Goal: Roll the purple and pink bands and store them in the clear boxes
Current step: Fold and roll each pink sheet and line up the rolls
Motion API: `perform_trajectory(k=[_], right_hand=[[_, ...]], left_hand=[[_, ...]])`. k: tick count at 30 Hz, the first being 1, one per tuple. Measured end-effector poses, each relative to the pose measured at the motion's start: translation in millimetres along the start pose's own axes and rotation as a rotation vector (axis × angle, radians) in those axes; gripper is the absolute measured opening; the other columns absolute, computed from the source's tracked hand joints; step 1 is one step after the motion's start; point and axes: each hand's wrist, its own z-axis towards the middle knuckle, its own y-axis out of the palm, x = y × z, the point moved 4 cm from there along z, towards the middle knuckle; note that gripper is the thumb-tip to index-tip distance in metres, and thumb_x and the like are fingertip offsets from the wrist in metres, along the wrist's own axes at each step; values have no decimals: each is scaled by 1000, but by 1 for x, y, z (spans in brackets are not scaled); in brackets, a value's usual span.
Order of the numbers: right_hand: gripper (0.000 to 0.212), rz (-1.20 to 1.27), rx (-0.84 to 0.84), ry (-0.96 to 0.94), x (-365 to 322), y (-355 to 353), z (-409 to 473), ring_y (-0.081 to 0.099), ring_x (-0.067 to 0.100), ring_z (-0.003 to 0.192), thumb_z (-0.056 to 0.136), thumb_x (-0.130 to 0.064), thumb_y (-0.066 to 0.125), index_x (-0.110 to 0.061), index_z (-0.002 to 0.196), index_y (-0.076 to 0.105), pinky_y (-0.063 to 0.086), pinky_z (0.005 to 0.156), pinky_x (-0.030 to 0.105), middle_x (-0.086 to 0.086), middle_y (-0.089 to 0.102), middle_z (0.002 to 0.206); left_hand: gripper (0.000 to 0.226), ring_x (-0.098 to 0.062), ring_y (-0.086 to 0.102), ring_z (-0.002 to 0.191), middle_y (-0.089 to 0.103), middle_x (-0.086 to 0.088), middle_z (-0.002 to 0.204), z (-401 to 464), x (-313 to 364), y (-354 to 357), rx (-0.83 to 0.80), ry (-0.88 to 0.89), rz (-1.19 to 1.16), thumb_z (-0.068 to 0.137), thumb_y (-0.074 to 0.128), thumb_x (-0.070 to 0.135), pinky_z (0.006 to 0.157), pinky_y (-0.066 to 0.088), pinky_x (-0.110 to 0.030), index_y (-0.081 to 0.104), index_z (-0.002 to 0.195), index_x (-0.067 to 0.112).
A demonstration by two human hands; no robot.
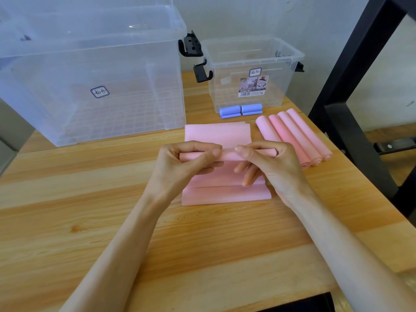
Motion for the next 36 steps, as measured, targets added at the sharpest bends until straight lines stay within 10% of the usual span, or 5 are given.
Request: perform_trajectory(k=[36], right_hand=[[20,25,-12,30,0,2,1,61,22,41,77,-26,73,-7,85,75,50,43,25,16,70,63]], left_hand=[[9,-20,76,83,78,-3,90,1,-3,-3,8,-49,-2,86,70,14,72,58,-22,76,92,10]])
